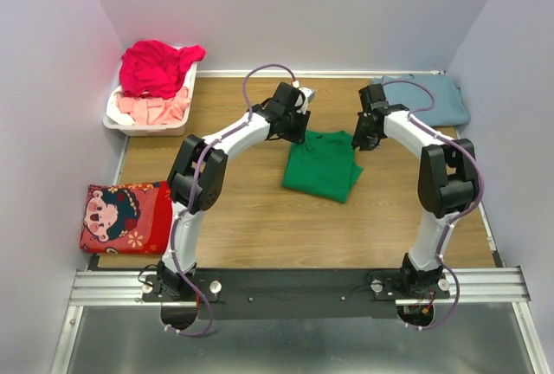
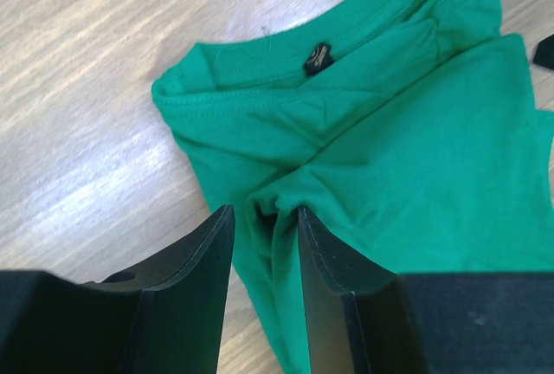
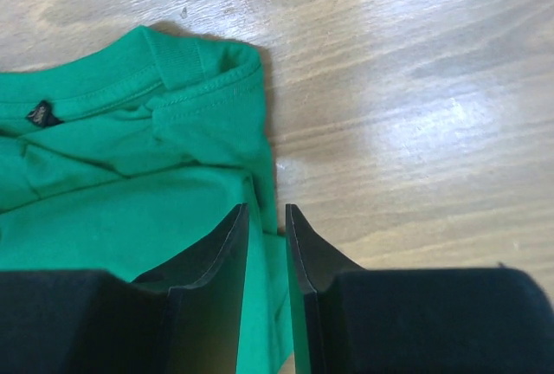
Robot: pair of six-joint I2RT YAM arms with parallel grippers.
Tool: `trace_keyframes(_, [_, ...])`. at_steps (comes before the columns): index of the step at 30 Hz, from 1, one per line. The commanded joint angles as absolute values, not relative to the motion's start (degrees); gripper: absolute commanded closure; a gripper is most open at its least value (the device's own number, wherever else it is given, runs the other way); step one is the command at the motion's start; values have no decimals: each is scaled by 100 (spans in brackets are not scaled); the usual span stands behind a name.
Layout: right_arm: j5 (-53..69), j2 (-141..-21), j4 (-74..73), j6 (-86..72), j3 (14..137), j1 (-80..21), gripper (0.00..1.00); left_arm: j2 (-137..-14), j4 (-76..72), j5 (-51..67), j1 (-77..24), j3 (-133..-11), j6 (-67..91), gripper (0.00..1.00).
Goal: Fold and stack the t-shirts
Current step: Fold the tshirt
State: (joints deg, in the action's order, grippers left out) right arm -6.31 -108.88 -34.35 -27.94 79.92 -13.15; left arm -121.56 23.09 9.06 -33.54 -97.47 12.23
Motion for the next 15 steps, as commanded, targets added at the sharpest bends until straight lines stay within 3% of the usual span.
trace_keyframes(1, [-387,-11127,-3182,-2690,7893,-1283,69,-12313,2100,1020,-3331,-9984,1362,56])
trace_keyframes(11, [-211,-11285,-2936,-2681,7893,-1274,71,-12410,2030,756,-3252,-9914,1547,57])
trace_keyframes(15, [-71,-11364,-2804,-2689,7849,-1274,74,-12489,1995,765,-3243,-9932,1547,65])
